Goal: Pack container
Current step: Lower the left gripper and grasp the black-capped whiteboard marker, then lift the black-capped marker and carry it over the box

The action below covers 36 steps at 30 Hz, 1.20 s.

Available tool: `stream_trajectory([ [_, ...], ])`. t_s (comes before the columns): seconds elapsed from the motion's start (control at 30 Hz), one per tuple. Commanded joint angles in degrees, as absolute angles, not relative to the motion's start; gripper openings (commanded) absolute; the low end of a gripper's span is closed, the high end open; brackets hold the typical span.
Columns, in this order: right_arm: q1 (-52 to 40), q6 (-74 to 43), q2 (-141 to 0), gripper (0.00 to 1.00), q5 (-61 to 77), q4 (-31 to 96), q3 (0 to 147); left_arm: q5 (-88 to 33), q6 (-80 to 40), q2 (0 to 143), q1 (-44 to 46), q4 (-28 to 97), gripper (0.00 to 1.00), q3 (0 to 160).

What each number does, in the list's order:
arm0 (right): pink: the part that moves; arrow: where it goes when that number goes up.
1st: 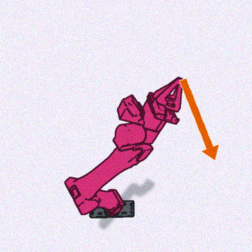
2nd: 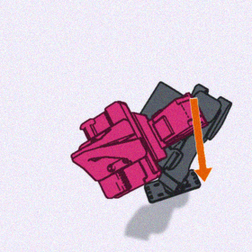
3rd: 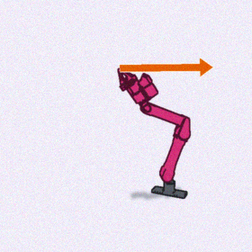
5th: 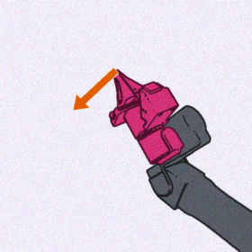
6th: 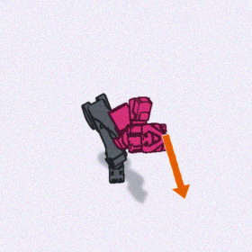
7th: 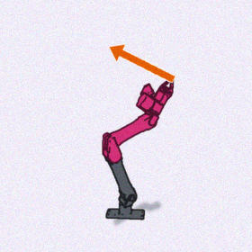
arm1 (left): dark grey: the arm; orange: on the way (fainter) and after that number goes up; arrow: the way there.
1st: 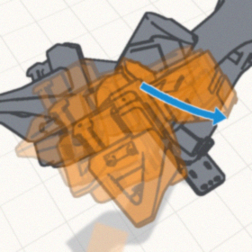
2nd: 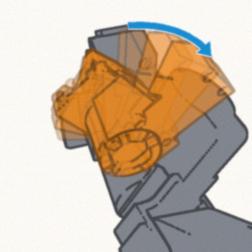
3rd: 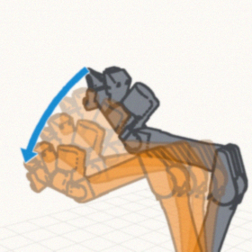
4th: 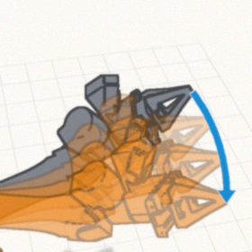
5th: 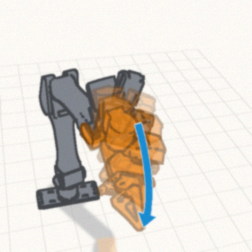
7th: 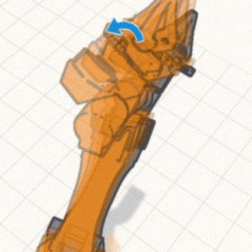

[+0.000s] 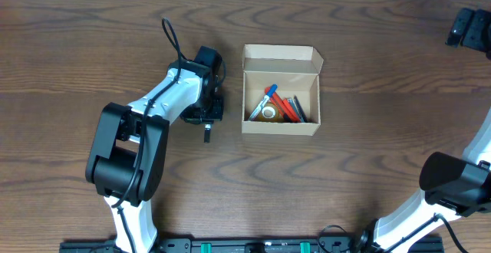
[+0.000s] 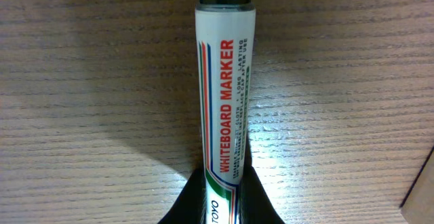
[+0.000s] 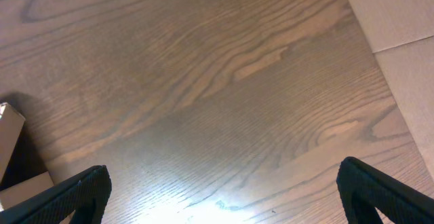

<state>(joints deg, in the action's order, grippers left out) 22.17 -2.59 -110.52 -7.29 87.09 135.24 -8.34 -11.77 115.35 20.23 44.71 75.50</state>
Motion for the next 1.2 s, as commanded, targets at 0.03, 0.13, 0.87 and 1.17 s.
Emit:
stream_trajectory([
  [0.03,22.31,-3.38,-110.28,0.99,-7.44,87.0,135.13,-9.06,-11.55,116.88,20.21,44.86,0.06,73.93],
  [0.13,22.31,-3.38,-110.28,0.99,-7.44,87.0,135.13,-9.06,-11.25,116.88,20.21,45.98,0.06,75.7],
  [0.87,22.31,-3.38,-110.28,0.99,-7.44,87.0,135.13,-16.43,7.22,116.88,21.78,72.99,0.06,122.5],
  [1.17,22.31,-3.38,-110.28,0.99,-7.44,87.0,135.13,-17.67,13.52,116.88,30.52,69.67,0.06,124.6],
])
